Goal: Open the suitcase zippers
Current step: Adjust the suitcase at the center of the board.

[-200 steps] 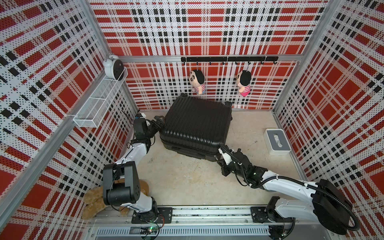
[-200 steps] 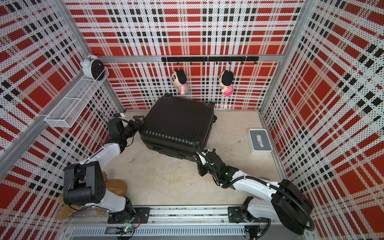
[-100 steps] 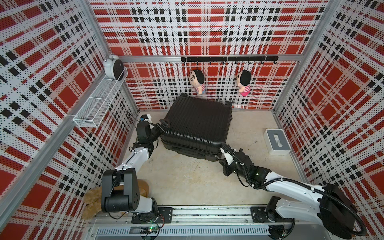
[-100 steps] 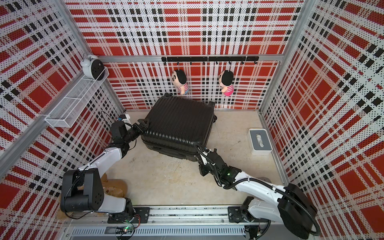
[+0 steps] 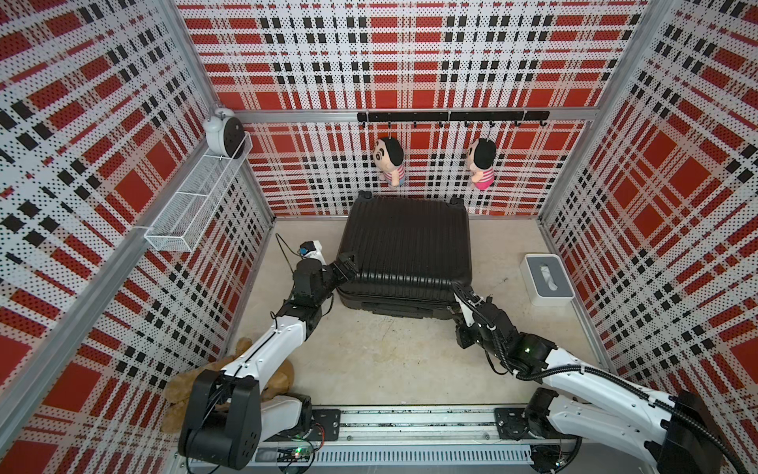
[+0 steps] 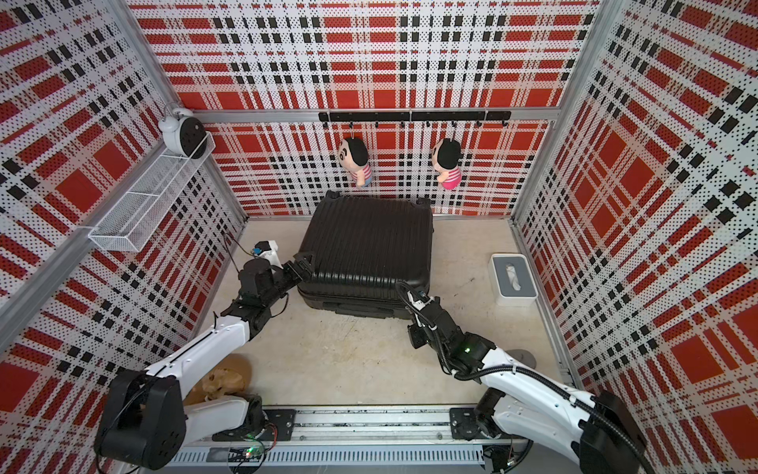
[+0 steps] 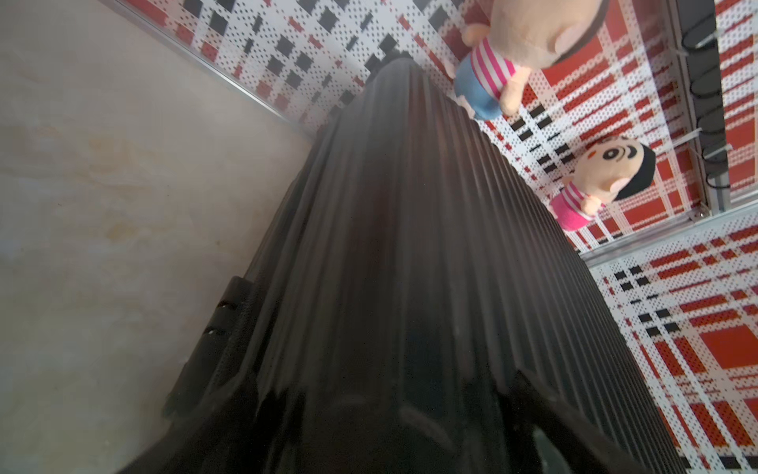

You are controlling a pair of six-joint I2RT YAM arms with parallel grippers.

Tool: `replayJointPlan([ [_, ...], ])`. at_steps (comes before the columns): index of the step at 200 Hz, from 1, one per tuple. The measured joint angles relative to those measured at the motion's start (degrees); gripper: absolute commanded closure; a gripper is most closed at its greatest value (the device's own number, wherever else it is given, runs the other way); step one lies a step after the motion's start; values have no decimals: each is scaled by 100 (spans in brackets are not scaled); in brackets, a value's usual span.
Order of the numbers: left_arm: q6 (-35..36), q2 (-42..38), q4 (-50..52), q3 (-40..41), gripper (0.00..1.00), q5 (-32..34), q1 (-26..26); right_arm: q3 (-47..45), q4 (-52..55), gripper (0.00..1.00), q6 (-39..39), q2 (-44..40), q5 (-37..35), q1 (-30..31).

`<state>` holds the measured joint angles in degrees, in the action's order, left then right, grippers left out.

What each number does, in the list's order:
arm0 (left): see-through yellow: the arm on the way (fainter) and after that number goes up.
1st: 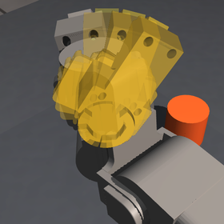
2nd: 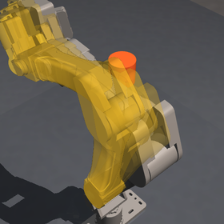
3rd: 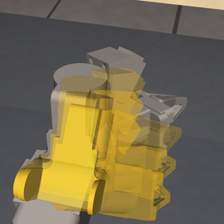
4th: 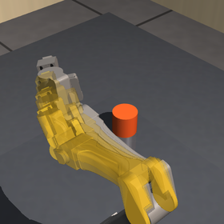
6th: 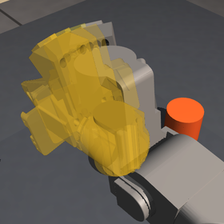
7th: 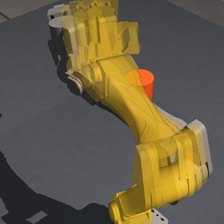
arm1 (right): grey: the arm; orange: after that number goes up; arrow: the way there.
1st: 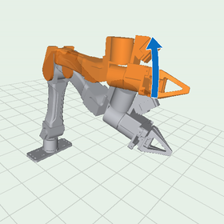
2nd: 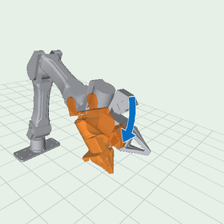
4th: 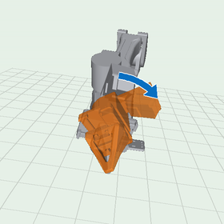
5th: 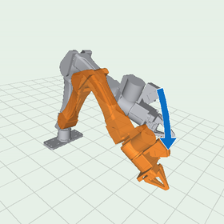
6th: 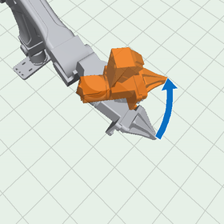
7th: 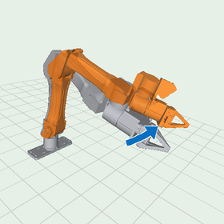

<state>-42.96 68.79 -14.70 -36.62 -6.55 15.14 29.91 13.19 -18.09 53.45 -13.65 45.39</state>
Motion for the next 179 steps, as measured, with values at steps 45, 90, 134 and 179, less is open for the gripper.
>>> replayJointPlan([
  [45,-225,-243,13,234,3,221,1034,-164,151,100,-4,-308,11,-601],
  [90,-352,-734,308,433,2,87,1023,-184,92,100,-4,-315,227,-686],
  [134,-428,-920,205,485,2,-516,286,-293,-282,100,-9,-129,562,-688],
  [179,-621,-713,-166,684,3,-973,-291,-304,-531,100,-4,125,737,-688],
])
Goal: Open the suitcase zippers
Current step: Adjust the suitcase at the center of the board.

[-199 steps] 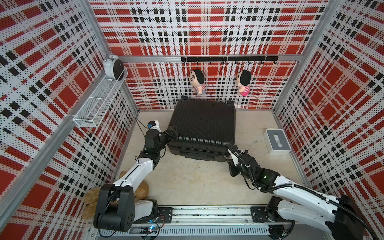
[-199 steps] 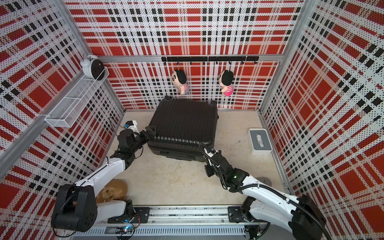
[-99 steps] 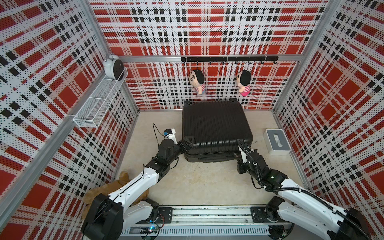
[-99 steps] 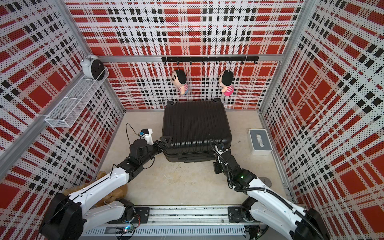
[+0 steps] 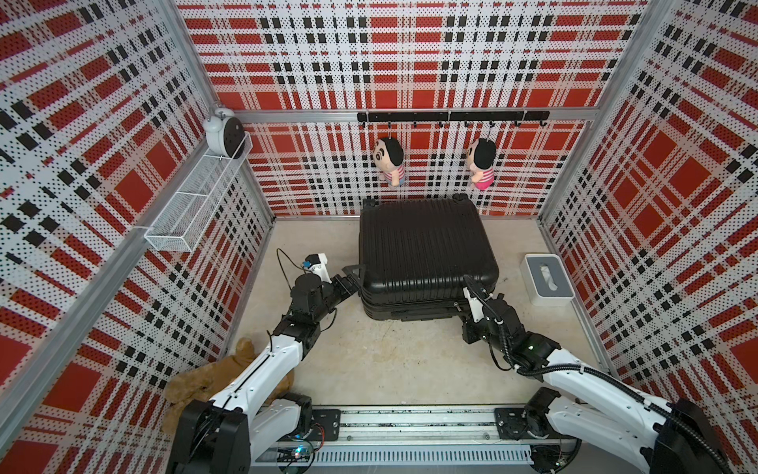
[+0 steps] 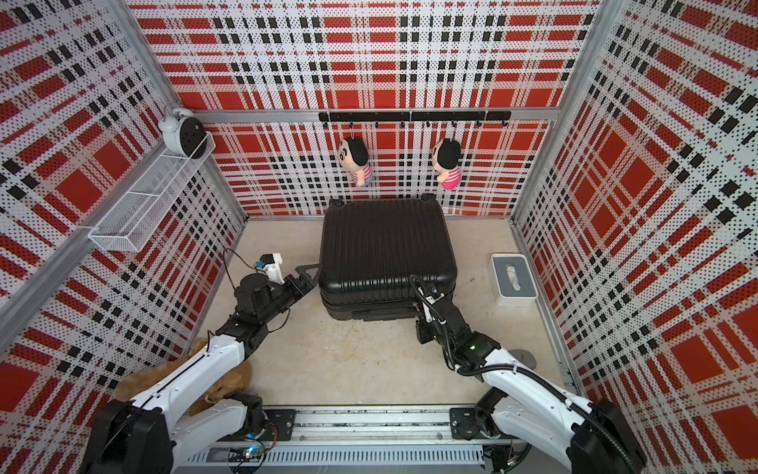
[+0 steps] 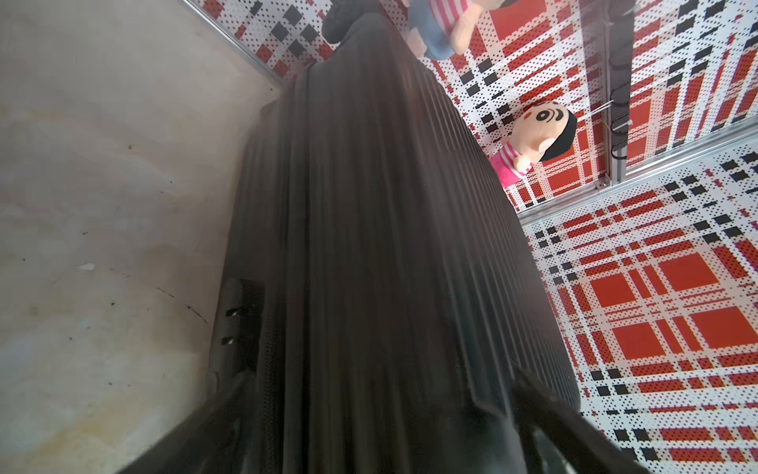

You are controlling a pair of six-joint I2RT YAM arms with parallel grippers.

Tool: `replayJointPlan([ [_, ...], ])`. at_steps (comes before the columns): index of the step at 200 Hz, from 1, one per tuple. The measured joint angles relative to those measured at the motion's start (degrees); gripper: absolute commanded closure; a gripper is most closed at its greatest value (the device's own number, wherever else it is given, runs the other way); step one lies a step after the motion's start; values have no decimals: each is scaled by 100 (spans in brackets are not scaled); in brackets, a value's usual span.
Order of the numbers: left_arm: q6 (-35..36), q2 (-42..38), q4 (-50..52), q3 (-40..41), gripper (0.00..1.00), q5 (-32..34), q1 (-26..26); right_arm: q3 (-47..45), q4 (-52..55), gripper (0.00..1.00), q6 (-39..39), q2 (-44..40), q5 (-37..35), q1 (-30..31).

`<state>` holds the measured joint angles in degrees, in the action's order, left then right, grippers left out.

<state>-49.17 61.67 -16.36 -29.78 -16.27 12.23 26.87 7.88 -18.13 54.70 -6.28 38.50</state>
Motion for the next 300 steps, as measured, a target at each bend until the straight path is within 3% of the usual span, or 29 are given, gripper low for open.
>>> replayJointPlan([
  [91,-249,977,-872,251,19,-472,-754,4,-356,100,-13,396,470,0],
  [145,-358,1340,-1290,317,19,-487,-313,-4,-605,100,-39,470,577,223],
  [214,-476,1567,-1690,350,19,-120,-179,70,-815,100,-39,938,63,577],
  [300,-503,1565,-1871,446,19,57,-87,540,-973,100,37,1659,79,1029],
])
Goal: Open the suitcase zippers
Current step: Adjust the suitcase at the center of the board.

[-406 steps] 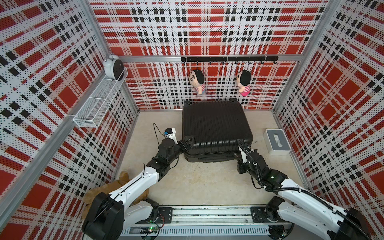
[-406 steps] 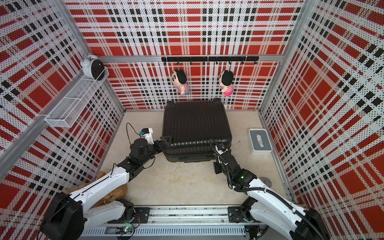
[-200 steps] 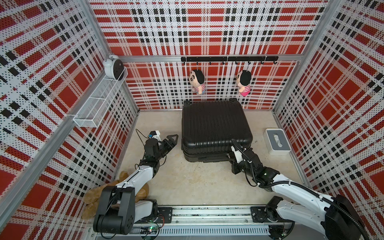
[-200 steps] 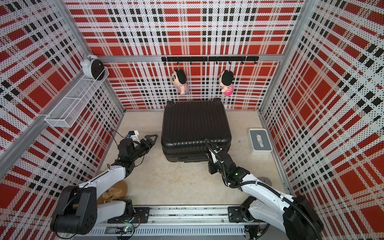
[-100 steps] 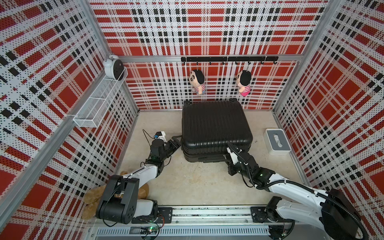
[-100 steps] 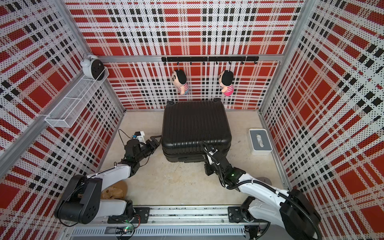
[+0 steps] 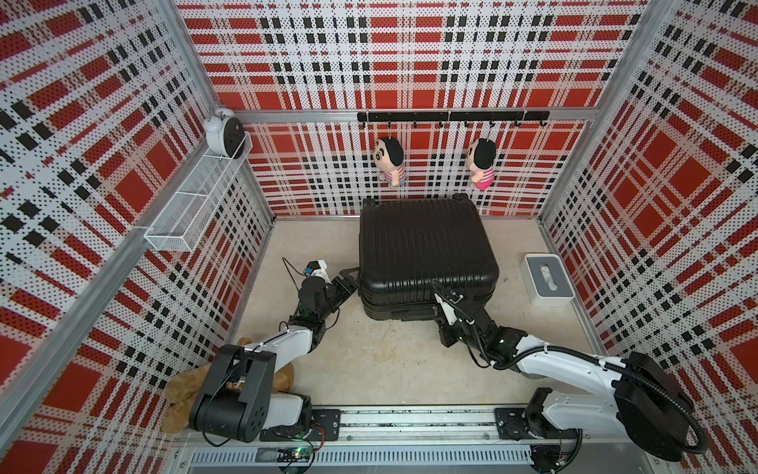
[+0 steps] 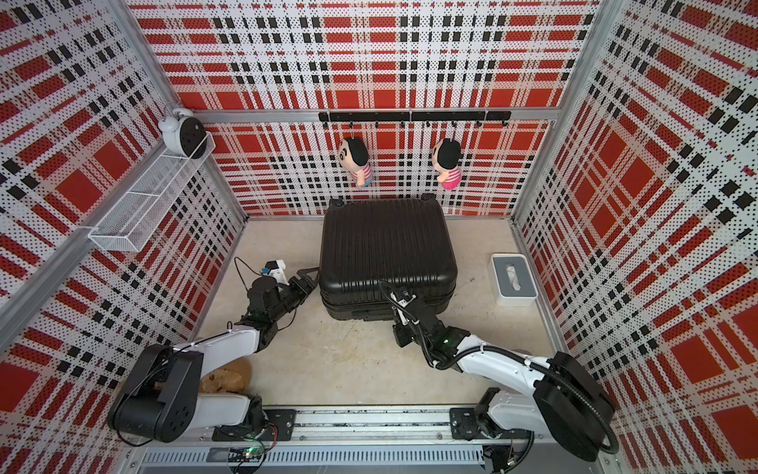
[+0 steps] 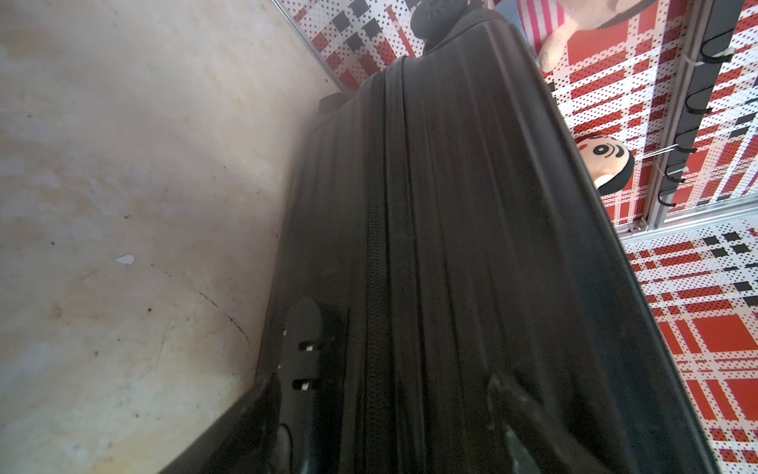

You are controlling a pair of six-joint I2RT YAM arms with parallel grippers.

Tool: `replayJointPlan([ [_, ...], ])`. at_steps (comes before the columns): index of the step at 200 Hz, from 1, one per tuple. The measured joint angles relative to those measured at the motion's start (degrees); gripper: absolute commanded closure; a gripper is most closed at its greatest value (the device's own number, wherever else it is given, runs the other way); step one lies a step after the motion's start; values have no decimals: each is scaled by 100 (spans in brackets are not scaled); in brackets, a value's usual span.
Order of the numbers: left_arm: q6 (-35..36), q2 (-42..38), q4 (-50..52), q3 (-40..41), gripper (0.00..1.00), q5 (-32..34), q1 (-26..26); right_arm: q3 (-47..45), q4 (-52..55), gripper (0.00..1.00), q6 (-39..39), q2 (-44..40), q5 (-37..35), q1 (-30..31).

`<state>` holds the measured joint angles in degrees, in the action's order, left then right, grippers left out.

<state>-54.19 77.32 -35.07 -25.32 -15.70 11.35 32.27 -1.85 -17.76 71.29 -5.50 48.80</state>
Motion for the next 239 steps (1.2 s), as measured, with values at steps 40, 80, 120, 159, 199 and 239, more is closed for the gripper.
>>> replayJointPlan([
  [40,-4,2,-20,11,19,90,70,356,-101,100,63,455,87,236],
  [80,-11,0,-138,79,19,258,133,579,-175,100,149,758,186,332],
  [120,-24,-33,-262,203,19,269,136,717,-282,100,212,960,297,398],
  [159,26,-42,-201,426,19,90,66,940,-372,100,273,1241,448,461],
  [199,37,168,-448,481,19,-160,-131,1073,-389,100,273,1397,466,507],
  [239,-17,645,-1097,476,19,-424,-404,1314,-452,100,273,1692,466,568],
])
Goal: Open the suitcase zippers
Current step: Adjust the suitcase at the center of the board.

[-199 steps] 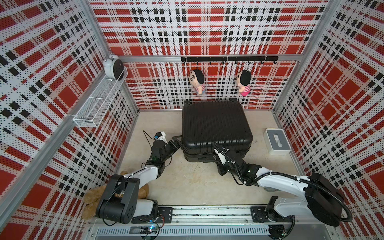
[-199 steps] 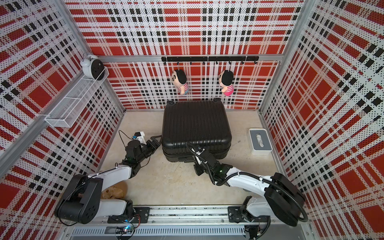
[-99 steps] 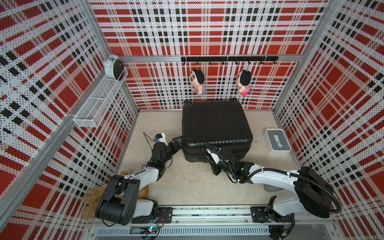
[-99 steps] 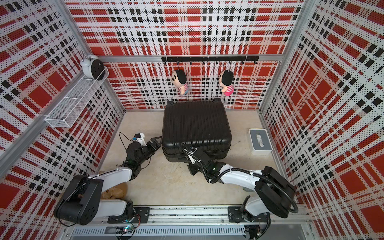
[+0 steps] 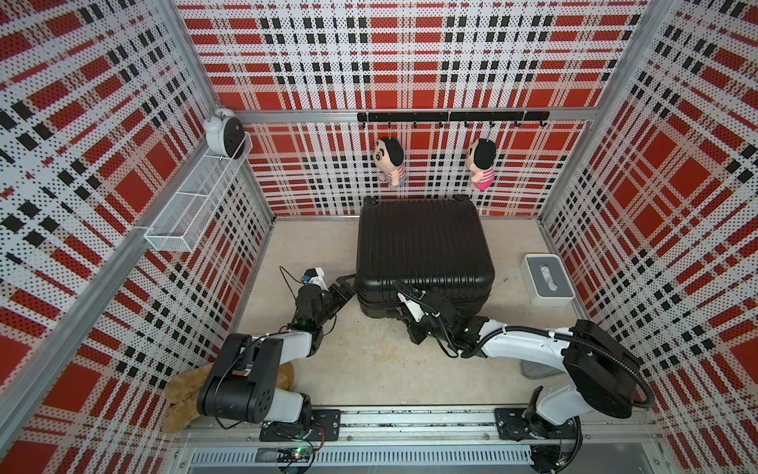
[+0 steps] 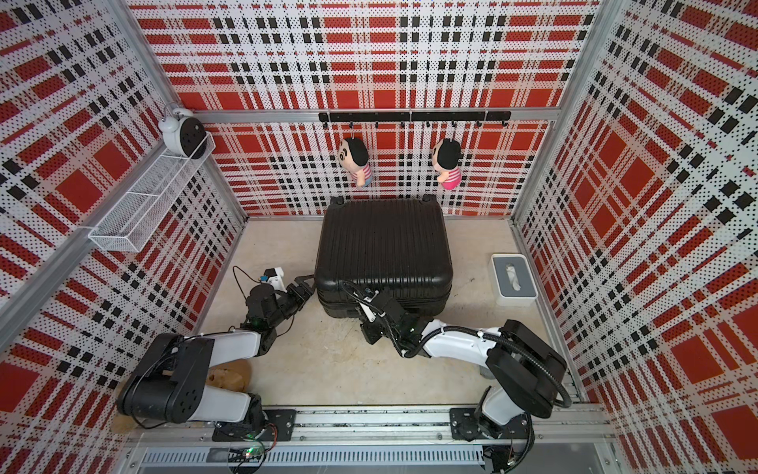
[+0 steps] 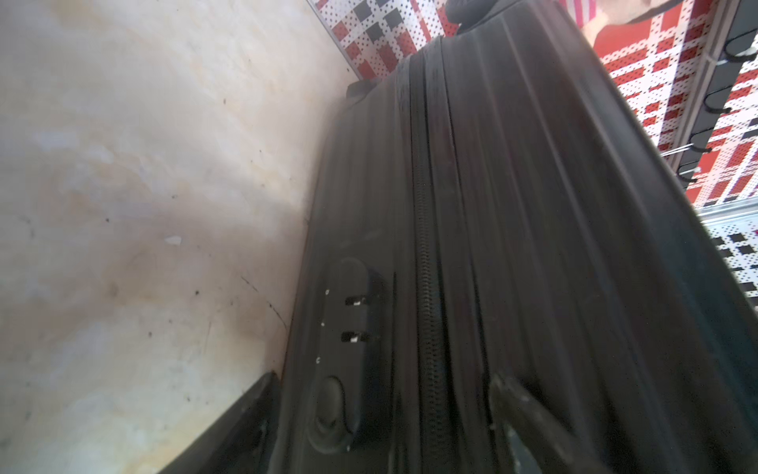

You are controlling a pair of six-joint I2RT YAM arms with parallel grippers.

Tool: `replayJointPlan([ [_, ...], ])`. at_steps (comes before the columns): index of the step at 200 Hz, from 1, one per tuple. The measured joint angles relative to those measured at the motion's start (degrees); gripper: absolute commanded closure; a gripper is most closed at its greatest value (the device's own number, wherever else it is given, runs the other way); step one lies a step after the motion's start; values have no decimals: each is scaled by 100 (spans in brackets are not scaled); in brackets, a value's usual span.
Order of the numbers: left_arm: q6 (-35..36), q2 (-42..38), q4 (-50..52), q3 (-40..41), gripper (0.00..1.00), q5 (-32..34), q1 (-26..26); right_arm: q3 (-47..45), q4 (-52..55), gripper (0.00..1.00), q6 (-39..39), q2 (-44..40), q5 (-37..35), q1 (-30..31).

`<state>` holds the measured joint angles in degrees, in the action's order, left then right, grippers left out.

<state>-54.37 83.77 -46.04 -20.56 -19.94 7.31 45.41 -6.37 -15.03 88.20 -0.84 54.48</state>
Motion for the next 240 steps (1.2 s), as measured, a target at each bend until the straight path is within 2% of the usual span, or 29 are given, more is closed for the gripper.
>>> replayJointPlan([
  [84,-127,1139,-603,-466,22,-398,-345,669,9,100,197,645,273,74],
  [129,-197,1390,-750,-669,22,-529,-437,1158,103,100,428,1043,337,94],
  [193,-219,1777,-743,-1117,25,-758,-525,1451,245,100,697,1252,341,129],
  [240,17,2212,-254,-1917,26,-1027,-573,1410,225,100,750,1250,339,129],
])
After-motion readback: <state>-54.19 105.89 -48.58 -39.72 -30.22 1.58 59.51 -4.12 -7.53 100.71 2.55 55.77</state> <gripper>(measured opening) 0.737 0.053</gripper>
